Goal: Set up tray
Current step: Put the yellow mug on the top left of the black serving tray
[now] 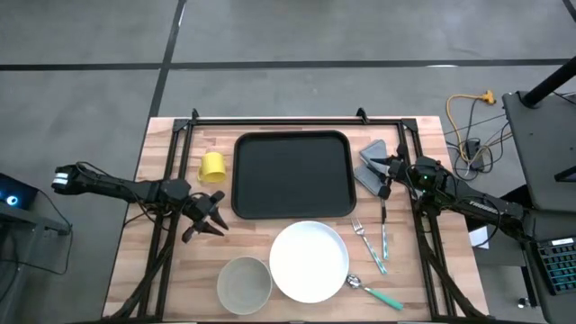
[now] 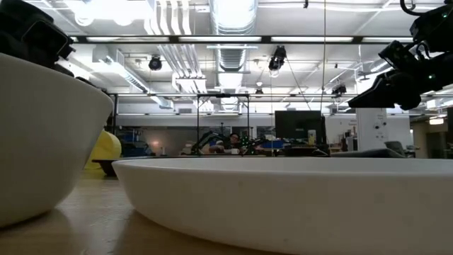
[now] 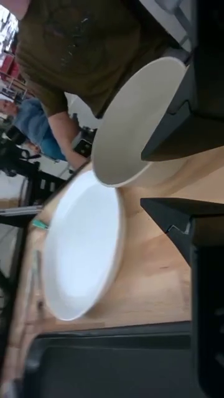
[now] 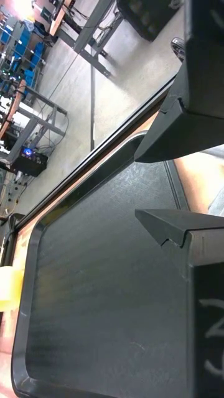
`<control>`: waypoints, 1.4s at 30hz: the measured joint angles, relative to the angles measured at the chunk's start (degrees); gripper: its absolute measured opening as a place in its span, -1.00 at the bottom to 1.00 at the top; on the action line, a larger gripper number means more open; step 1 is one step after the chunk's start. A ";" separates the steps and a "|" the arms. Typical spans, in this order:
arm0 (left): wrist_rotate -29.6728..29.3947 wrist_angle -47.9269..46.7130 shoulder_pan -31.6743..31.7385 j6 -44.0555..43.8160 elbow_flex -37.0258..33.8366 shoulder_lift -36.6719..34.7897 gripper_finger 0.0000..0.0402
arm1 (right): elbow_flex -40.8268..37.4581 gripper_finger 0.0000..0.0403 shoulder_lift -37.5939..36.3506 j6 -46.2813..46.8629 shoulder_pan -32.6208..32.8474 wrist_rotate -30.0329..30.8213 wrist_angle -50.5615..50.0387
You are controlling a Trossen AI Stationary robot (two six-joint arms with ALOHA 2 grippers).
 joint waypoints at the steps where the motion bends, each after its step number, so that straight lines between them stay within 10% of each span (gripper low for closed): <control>1: -0.06 0.81 0.00 0.31 0.00 0.00 -0.55 | 0.00 -0.39 -0.01 0.00 0.00 0.00 0.00; 42: -0.42 2.07 0.00 0.38 13.08 2.48 -0.55 | 0.02 -0.39 -0.02 0.00 -0.02 0.00 0.00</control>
